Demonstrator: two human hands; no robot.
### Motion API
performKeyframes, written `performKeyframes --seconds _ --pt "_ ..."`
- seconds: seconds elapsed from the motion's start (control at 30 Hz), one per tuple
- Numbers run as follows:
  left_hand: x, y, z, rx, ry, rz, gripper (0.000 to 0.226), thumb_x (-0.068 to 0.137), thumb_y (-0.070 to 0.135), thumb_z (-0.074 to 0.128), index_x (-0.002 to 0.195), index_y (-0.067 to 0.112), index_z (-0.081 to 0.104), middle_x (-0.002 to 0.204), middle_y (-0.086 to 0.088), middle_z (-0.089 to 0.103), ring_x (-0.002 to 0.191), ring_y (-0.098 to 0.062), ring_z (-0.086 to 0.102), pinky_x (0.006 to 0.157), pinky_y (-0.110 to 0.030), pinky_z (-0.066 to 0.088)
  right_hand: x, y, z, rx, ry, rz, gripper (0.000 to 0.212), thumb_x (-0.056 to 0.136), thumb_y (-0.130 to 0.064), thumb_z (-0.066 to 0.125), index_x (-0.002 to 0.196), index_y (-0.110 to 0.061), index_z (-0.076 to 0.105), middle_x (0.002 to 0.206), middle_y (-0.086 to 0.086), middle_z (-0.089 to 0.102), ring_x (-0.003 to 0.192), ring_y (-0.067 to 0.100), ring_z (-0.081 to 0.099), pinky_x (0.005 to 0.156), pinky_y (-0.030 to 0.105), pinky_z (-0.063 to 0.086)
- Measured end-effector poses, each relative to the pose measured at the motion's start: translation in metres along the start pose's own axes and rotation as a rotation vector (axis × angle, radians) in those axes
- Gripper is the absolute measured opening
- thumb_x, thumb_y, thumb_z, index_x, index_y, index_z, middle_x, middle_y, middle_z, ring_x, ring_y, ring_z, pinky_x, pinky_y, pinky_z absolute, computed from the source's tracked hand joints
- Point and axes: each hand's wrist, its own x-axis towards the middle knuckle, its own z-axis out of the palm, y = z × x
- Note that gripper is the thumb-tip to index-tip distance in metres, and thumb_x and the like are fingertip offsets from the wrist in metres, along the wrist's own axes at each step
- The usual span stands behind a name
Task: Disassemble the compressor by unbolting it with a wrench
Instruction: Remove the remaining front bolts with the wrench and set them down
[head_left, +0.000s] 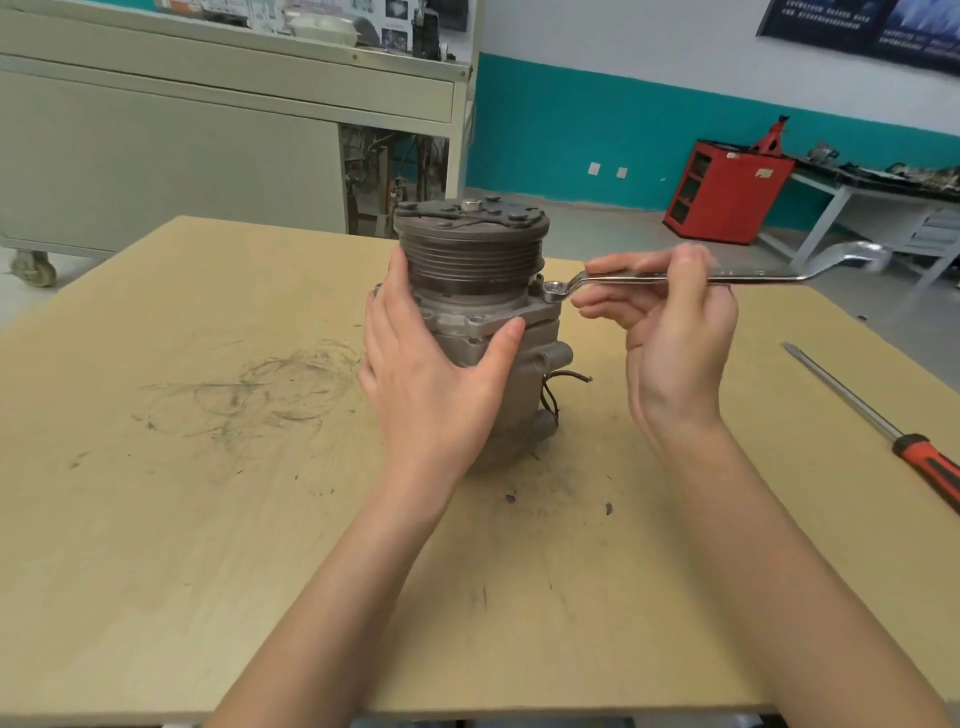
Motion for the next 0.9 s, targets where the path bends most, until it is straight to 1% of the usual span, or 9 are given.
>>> performKeyframes --seconds 0.1,0.17,0.27,0.37,0.5,0.63,0.73,0.83,0.9 --pt "0.000 0.000 0.001 -0.018 0.006 0.003 0.097 0.074 0.059 0.060 0.153 0.021 0.017 0.155 0.000 0.030 0.145 -0.019 0.024 0.116 -0.052 0.023 0.024 0.009 -0.011 0.301 -0.066 0.419 0.033 0.103 -0.016 0.029 0.077 -0.009 0.047 0.071 0.010 0.070 0.051 0.016 0.063 0.047 0.019 0.049" --pt "-0.001 0.000 0.001 -0.029 0.004 0.002 0.098 0.074 0.058 0.061 0.153 0.020 0.018 0.154 0.000 0.031 0.145 -0.020 0.025 0.116 -0.052 0.025 0.037 0.016 -0.011 0.409 -0.112 0.618 0.032 0.104 -0.018 0.032 0.077 -0.010 0.047 0.068 0.008 0.069 0.049 0.011 0.061 0.045 0.015 0.048" --pt "-0.001 0.000 0.000 -0.037 0.009 0.007 0.098 0.074 0.057 0.061 0.153 0.020 0.018 0.153 0.000 0.032 0.144 -0.019 0.025 0.116 -0.052 0.025 0.052 0.030 -0.004 0.447 -0.205 0.766 0.032 0.104 -0.022 0.035 0.077 -0.010 0.049 0.066 0.006 0.067 0.045 0.007 0.059 0.043 0.012 0.048" --pt "-0.001 0.000 -0.001 -0.036 0.009 0.011 0.098 0.074 0.057 0.061 0.153 0.020 0.018 0.153 -0.001 0.032 0.144 -0.019 0.025 0.116 -0.052 0.024 0.059 0.031 0.002 0.393 -0.239 0.782 0.038 0.103 -0.034 0.036 0.080 -0.009 0.054 0.068 0.008 0.069 0.045 0.007 0.059 0.045 0.012 0.049" --pt "-0.001 0.001 -0.001 -0.030 0.005 0.006 0.098 0.074 0.058 0.060 0.154 0.022 0.017 0.153 0.001 0.031 0.144 -0.018 0.025 0.116 -0.051 0.023 0.062 0.009 0.001 0.115 -0.143 0.503 0.052 0.103 -0.040 0.032 0.077 -0.004 0.060 0.067 0.012 0.071 0.050 0.015 0.066 0.045 0.017 0.050" --pt "-0.001 0.000 0.000 -0.029 0.004 0.014 0.097 0.075 0.057 0.061 0.154 0.021 0.017 0.154 -0.001 0.030 0.145 -0.020 0.025 0.117 -0.051 0.023 0.046 -0.023 0.009 -0.297 -0.146 0.117 0.045 0.102 -0.034 0.039 0.072 -0.007 0.059 0.062 0.009 0.070 0.052 0.021 0.069 0.043 0.021 0.052" --pt "-0.001 -0.001 0.000 -0.017 0.008 0.024 0.095 0.080 0.053 0.067 0.154 0.020 0.017 0.154 -0.002 0.030 0.144 -0.020 0.025 0.116 -0.052 0.023 0.024 -0.039 0.023 -0.605 -0.251 -0.252 0.034 0.097 -0.029 0.050 0.071 -0.008 0.059 0.060 0.007 0.065 0.048 0.015 0.065 0.046 0.024 0.053" --pt "0.000 -0.003 0.000 -0.009 0.009 0.021 0.094 0.083 0.047 0.071 0.154 0.020 0.016 0.155 -0.001 0.030 0.144 -0.019 0.024 0.116 -0.051 0.022 0.005 -0.042 0.036 -0.951 -0.283 -0.657 0.042 0.090 -0.038 0.052 0.071 -0.002 0.062 0.059 0.010 0.061 0.049 0.027 0.061 0.047 0.033 0.048" --pt "0.000 -0.003 0.000 -0.010 0.010 0.022 0.094 0.082 0.047 0.071 0.154 0.020 0.017 0.155 0.000 0.029 0.145 -0.018 0.024 0.117 -0.049 0.022 -0.003 -0.042 0.042 -1.099 -0.249 -0.828 0.042 0.086 -0.039 0.053 0.070 -0.001 0.062 0.058 0.011 0.059 0.046 0.029 0.057 0.043 0.030 0.043"
